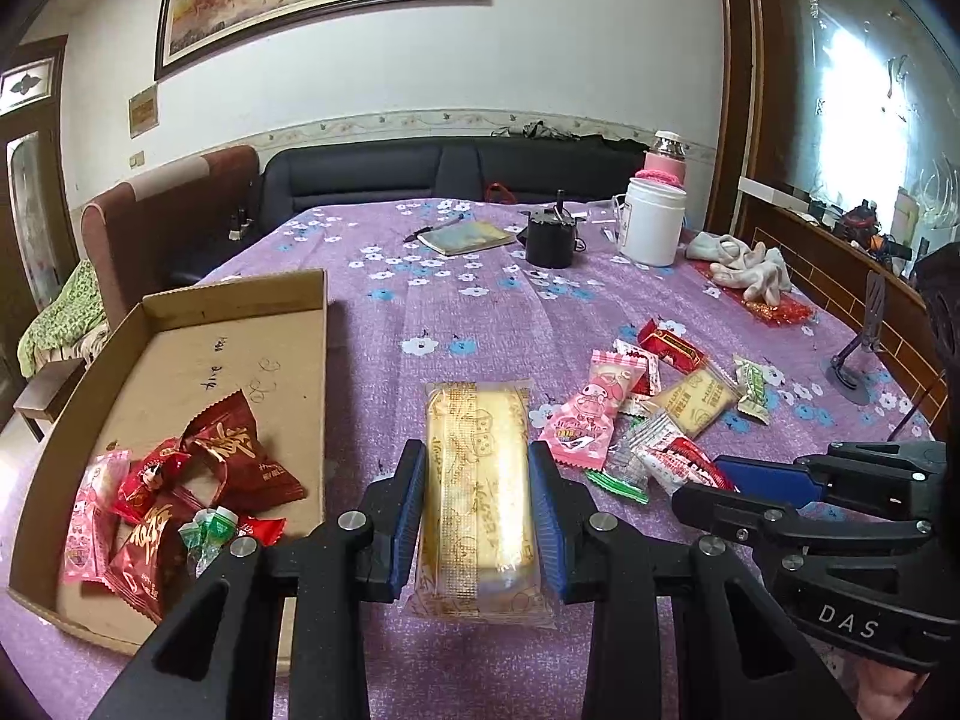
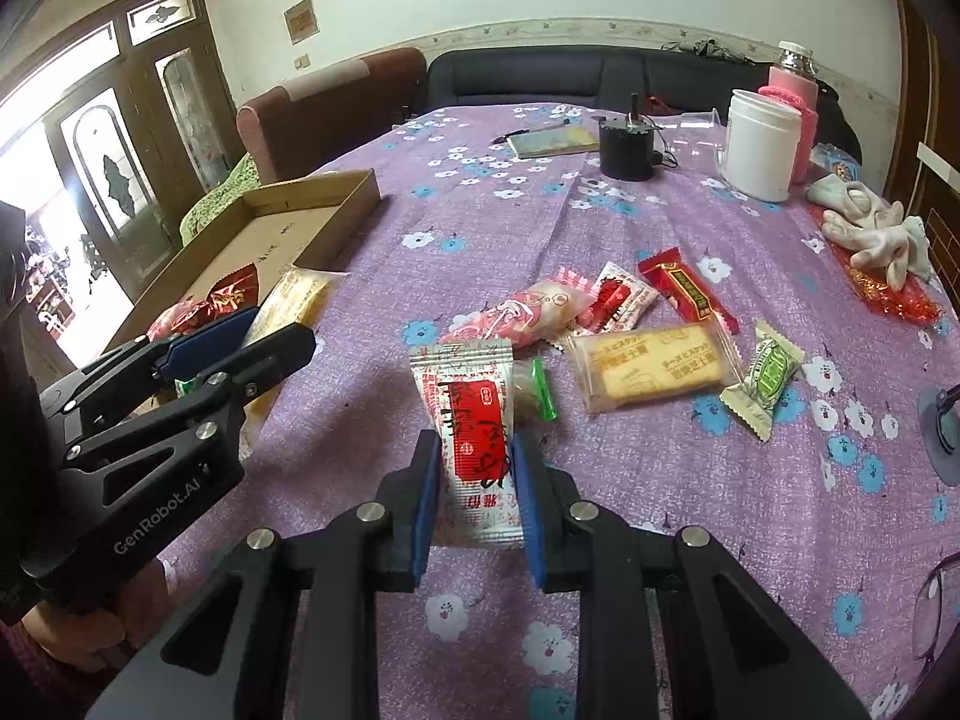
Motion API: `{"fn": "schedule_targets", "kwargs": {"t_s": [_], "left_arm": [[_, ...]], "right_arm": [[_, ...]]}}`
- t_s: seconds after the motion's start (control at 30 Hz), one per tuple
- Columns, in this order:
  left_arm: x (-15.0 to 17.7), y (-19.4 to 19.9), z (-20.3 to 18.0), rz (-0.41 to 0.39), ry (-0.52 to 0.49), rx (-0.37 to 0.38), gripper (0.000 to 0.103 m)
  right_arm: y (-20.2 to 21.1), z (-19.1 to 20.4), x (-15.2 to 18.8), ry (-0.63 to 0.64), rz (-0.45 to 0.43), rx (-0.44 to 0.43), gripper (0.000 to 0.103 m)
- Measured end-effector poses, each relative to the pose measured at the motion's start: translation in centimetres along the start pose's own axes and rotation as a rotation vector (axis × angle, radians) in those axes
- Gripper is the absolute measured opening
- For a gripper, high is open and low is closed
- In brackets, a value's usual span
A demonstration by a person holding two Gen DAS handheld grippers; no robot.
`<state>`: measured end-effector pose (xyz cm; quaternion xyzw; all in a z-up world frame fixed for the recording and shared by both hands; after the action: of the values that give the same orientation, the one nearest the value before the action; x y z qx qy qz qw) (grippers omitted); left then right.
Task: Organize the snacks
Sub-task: 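Lift both packets and carry them over the cardboard tray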
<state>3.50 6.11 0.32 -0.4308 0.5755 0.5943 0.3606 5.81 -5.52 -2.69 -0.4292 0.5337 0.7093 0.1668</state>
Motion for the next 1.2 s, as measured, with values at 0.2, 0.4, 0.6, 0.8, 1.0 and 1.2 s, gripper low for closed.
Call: {"fn": "schedule_targets", "kwargs": {"t_s": [0.2,0.4,0.6,0.8,1.0,1.2], "left_arm": [[-0.1,0.2,-0.2,-0.011,-0.009,-0.006,0.035],[-0.3,0.4,-0.1,-0.018,-0.019,-0.012,0.035],[-0.3,0.6,0.0,-0.023,-0.020,-0.017,0.035],[-0.4,0.6,0.2,-0.027,-0.021,-0.025,0.036],[-0.8,0.9,0.5,-0.051,-0.018,-0.047,0.036],[-1.5,1.7,1.4,-0.076,0.007,-0.054,0.036]], "right_arm": [[0.2,-0.1,-0.1,-0.005,-0.010,-0.006,0.023],[0.5,0.1,-0.2,0.000,-0.020,-0.010,0.023],[0.6,0.1,-0.3,-0.001,-0.020,-0.009,0.023],[0.8,-0.2,-0.5,-0.014,-0.029,-0.006,0.023],[1.1,-0.6,-0.8,-0.050,-0.029,-0.007,0.023],[1.8,-0.7,-1.7,-0.118,-0.024,-0.024,0.023]]}}
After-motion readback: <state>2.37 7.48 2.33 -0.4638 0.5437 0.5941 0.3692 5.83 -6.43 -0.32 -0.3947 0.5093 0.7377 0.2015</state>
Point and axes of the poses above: each gripper's, at about its wrist camera, not at the fingertips, and y roughly against the way its jaws point, z to its left, x to its underside, the point moved 7 cm from there along -y, roughly the way its jaws point, and after that the axes turned 13 degrees about -z, right-handed, at the moved point
